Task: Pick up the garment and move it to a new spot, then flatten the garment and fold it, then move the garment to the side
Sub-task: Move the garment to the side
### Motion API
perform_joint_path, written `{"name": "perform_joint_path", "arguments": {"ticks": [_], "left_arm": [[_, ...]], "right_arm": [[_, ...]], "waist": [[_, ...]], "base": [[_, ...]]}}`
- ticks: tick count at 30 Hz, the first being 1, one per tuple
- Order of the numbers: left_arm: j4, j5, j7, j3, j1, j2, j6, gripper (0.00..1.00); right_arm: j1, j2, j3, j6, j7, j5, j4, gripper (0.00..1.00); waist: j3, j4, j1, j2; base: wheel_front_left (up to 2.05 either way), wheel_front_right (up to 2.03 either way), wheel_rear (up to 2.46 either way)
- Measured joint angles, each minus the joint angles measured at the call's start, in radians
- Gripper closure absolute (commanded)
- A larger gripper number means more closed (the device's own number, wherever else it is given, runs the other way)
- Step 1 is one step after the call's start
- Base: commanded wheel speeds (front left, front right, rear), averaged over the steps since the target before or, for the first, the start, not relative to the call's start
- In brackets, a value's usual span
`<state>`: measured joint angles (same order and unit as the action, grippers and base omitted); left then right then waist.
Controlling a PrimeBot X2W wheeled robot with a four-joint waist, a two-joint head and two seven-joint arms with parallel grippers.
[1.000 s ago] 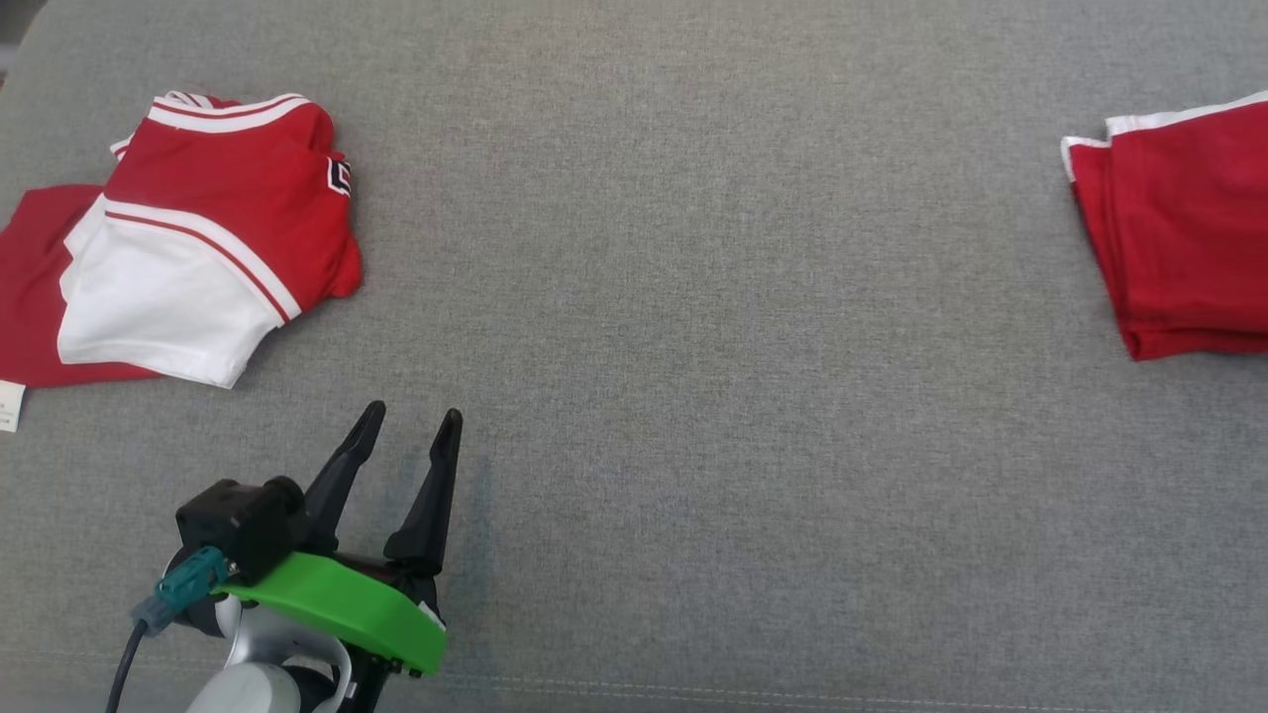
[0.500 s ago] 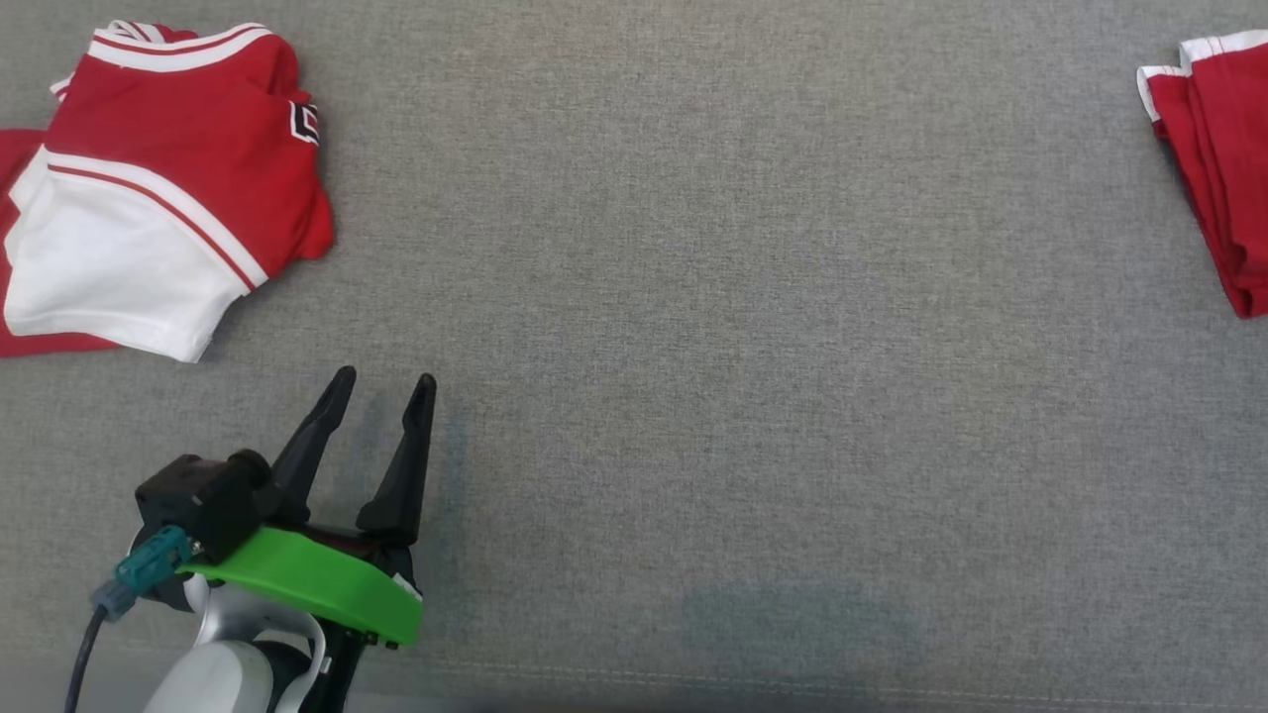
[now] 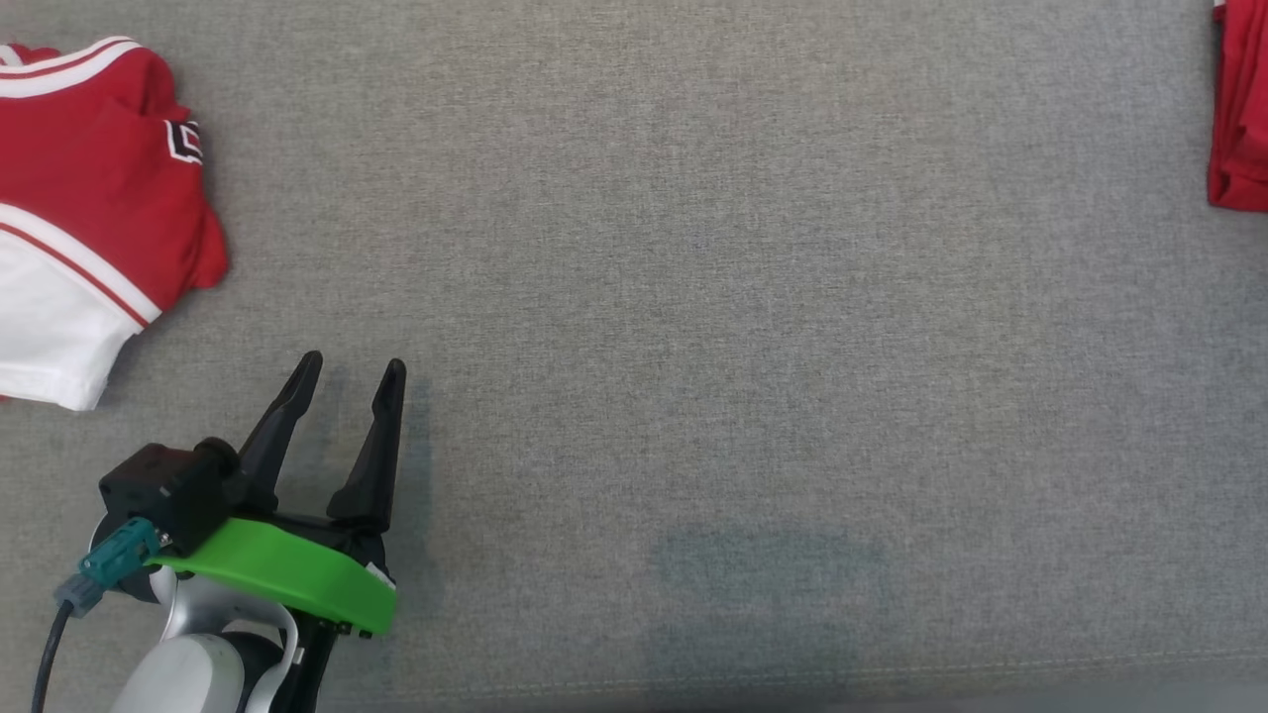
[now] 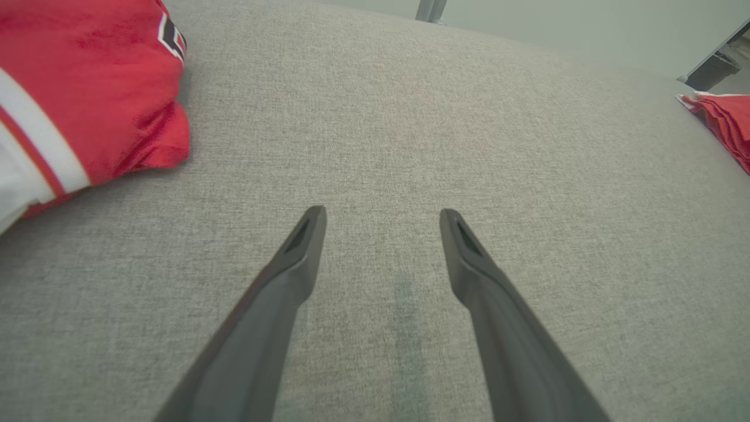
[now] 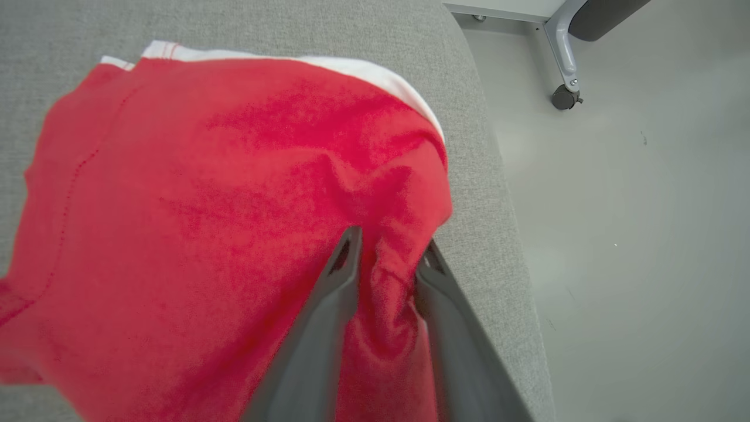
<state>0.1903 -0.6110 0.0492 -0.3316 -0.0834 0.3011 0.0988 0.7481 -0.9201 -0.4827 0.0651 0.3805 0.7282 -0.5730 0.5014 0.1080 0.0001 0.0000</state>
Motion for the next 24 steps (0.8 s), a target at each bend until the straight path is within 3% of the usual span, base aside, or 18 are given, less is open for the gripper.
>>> {"name": "perform_joint_path", "arguments": {"ticks": [5,14,24], "left_arm": [[0.010,0.001,-0.010,0.002,-0.004,0.001,0.007,0.00],[0.011,0.008,-0.022,0.006,-0.020,0.004,0.007,0.00],[-0.019,0.008,-0.017,0.011,-0.021,0.002,0.008,0.00]], "right_arm": [[-0.019,0.047,-0.002,0.009,-0.037,-0.003,-0.022,0.00],[-0.062,0.076,0.000,0.017,-0.085,0.000,-0.082,0.00],[-0.063,0.127,0.022,0.017,-0.225,-0.002,-0.080,0.00]], "waist": [[0.014,-0.032,0.0001,0.0000],[0.018,-0.076,0.0000,0.0000],[-0.025,-0.110,0.0000,0.0000]], "base": [[0.00,0.00,0.00],[0.00,0.00,0.00],[0.00,0.00,0.00]]}}
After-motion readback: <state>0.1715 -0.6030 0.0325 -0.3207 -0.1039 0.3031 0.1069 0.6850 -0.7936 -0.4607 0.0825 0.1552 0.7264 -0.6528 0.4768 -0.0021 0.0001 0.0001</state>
